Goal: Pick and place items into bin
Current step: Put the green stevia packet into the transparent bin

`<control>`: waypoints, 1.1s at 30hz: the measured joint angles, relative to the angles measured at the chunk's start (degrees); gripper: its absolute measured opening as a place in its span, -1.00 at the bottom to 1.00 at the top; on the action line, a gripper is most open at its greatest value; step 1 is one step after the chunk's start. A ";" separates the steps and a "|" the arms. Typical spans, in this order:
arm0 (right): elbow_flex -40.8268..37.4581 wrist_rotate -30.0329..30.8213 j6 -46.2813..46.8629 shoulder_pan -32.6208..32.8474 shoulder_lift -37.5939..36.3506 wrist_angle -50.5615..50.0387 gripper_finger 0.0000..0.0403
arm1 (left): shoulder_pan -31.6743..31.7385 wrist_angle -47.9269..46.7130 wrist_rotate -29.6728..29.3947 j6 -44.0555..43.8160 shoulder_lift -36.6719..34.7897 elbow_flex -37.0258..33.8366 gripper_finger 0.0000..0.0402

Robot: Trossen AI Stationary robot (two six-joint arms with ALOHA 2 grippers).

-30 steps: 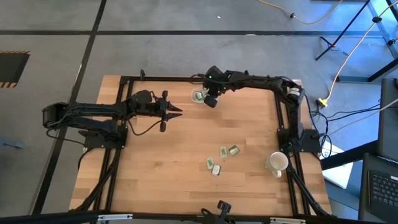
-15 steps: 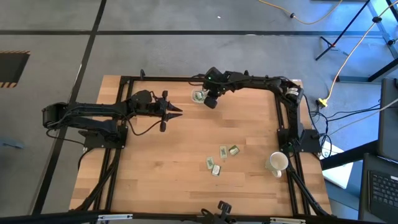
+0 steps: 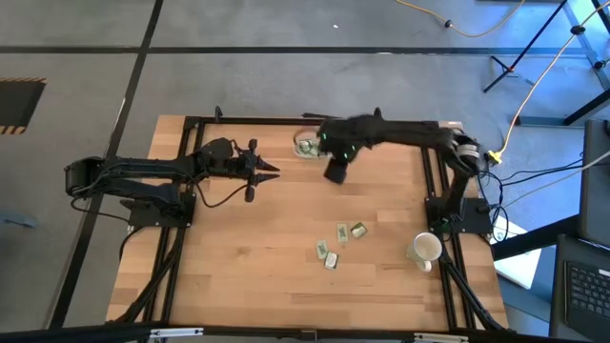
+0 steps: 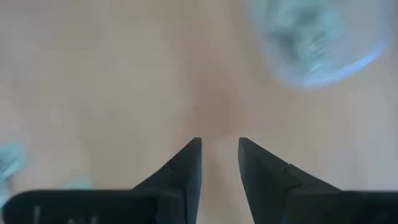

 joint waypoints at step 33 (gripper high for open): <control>-40.64 5.87 38.97 33.48 -12.11 22.36 -0.46 | 0.01 0.19 0.02 0.00 0.00 -0.02 -0.65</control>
